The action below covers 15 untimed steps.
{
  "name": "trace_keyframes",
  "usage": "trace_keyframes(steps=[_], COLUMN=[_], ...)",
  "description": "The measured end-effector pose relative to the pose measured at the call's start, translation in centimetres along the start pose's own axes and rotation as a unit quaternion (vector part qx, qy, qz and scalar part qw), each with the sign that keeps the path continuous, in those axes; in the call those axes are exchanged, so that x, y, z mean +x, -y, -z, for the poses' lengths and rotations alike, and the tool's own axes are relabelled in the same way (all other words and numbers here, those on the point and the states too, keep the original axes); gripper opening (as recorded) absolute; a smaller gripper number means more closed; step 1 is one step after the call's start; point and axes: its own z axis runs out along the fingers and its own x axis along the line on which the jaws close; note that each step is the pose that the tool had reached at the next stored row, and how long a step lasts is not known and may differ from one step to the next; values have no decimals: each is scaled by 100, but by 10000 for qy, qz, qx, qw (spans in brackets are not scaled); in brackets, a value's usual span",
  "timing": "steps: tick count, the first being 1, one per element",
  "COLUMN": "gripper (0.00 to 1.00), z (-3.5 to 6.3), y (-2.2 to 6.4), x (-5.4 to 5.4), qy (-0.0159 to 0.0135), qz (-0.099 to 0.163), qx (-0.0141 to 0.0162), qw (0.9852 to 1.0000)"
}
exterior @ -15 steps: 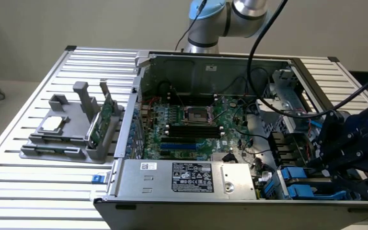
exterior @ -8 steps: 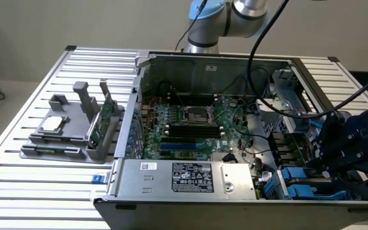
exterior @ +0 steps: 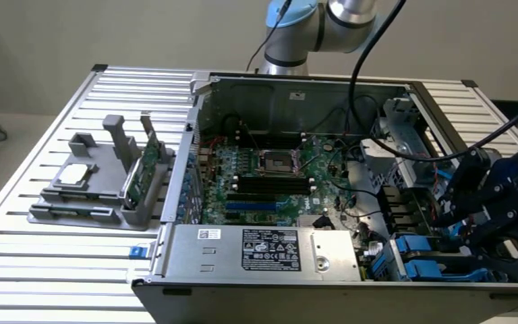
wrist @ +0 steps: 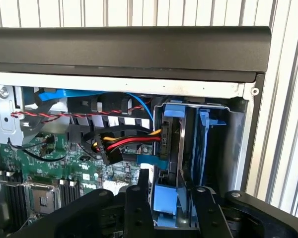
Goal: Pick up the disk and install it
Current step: 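Insert the first disk wire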
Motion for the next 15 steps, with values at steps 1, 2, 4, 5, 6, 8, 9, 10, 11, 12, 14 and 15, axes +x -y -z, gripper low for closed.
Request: trace_keyframes(steps=[1,2,4,5,6,8,9,10,11,12,14,15], gripper=[37,37,37,37,37,37,35,28,22,22,11,11], z=[15,28,50,59,67,76,81,85,90,95,102,107], y=[10,22,56,78,104,152,177,203,230,257,317,354], x=[1,2,1,1,1,0,0,0,0,1,5,8], qy=[-2,-3,-6,-6,-6,-7,-7,-7,-6,-5,-6,-6], qz=[0,0,0,0,0,0,1,0,0,0,0,0], qx=[1,2,2,2,2,2,2,2,2,2,2,2], qw=[10000,10000,10000,10000,10000,10000,10000,10000,10000,10000,10000,10000])
